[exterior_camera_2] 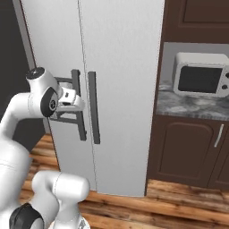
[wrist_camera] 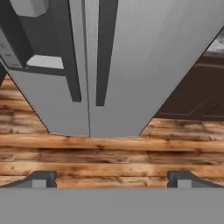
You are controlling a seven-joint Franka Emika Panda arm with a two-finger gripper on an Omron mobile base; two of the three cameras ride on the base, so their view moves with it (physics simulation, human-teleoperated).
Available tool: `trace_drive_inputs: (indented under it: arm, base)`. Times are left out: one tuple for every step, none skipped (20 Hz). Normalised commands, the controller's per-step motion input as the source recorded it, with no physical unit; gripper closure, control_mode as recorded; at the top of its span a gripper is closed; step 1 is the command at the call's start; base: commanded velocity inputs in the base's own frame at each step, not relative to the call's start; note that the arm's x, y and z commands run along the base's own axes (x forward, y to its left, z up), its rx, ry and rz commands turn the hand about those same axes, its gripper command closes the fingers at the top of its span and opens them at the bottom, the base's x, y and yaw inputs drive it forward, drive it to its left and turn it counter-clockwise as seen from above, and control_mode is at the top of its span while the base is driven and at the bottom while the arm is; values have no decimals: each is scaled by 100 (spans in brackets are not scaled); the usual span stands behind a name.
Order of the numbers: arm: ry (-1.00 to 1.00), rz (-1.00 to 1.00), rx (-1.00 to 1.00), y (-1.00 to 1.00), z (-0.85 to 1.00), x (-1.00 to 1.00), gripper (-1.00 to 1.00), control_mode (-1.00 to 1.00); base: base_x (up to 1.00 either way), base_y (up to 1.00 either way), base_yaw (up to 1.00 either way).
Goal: Take the lemon wedge from the fridge and place it on the plate with fish on the dining counter.
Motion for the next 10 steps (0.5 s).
trace_drive_inputs:
  arm:
    - [0, 0, 0, -6, -2, 94, -100, -100]
    - [0, 9, 2, -18, -4, 71, -100, -100]
    - [0, 17, 3, -14, -7, 55, -100, -100]
    - [0, 22, 1, -1, -14, 54, -100, -100]
    - [-1, 24, 3, 0, -19, 45, -100, -100]
    - [-2, 25, 2, 0, -21, 40, -100, -100]
    - [-2, 22, 1, 0, -21, 44, -100, -100]
    - [0, 20, 0, 0, -27, 51, -100, -100]
    - [0, 16, 0, 0, -34, 61, -100, -100]
    - [0, 12, 0, 0, -41, 66, -100, -100]
  base:
    - [0, 0, 0]
    - [0, 0, 0]
    - [0, 0, 0]
    - [0, 0, 0]
    - [0, 0, 0]
    - [0, 0, 0]
    - [0, 0, 0]
    - [0, 0, 0]
    - [0, 0, 0]
    - [0, 0, 0]
